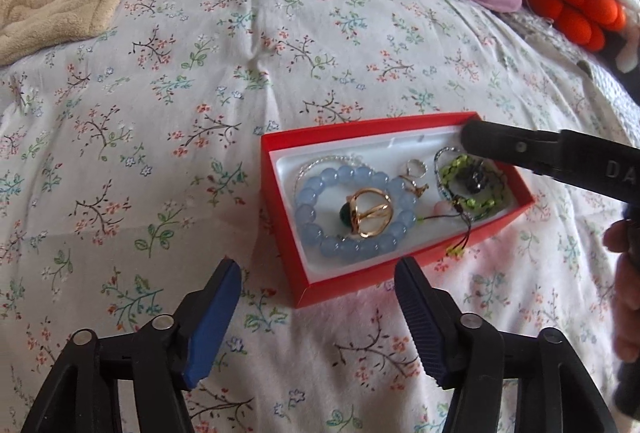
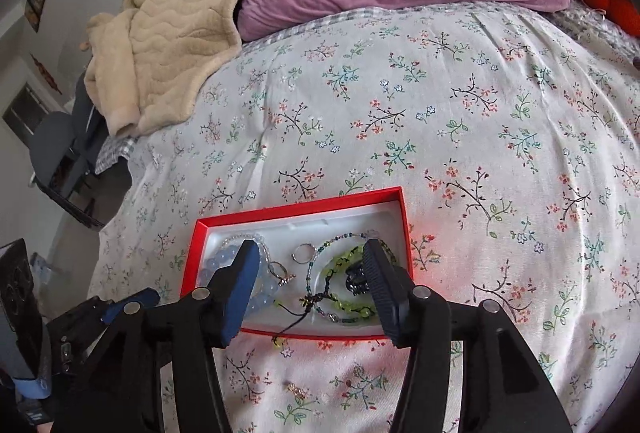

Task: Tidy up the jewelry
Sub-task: 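Open the left tool over the red box while the right tool releases the ring inside, then grasp another small gold earring with the left tool while the right tool approaches a gold stud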

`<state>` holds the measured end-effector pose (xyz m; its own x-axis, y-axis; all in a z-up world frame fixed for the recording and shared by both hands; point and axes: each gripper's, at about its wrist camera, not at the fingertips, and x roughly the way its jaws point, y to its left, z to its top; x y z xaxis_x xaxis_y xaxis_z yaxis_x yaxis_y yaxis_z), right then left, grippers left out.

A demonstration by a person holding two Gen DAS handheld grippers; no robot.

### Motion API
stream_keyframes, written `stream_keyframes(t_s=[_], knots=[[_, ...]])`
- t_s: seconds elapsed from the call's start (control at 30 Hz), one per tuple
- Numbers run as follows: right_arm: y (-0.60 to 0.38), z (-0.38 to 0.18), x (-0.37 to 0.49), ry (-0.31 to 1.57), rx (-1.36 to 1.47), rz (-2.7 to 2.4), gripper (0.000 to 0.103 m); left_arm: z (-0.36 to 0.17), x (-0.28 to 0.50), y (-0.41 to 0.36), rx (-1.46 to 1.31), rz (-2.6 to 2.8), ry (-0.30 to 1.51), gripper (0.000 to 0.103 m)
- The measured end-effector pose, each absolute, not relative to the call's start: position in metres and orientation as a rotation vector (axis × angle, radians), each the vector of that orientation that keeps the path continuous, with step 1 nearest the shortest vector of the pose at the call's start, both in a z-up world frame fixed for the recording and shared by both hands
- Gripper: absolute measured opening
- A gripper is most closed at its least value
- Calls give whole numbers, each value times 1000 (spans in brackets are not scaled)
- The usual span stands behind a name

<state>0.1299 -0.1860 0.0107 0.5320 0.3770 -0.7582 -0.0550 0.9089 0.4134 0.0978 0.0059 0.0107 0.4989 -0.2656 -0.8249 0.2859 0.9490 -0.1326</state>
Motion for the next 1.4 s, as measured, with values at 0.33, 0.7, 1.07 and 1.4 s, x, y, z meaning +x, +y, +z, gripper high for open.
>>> stream_keyframes(t_s=[0.33, 0.7, 1.07, 1.4], knots=[[-190, 20, 89, 996, 227, 233, 69, 19, 75, 18, 19, -309, 994, 94], [-197, 9, 52, 1040, 117, 149, 76, 4, 47, 28, 79, -304, 1050, 98], [-176, -15, 18, 1109, -43, 203, 79, -19, 20, 38, 77, -320, 1085, 98], [-165, -50, -10, 1195, -151, 243, 79, -39, -1, 42, 129, -377, 1070, 98]])
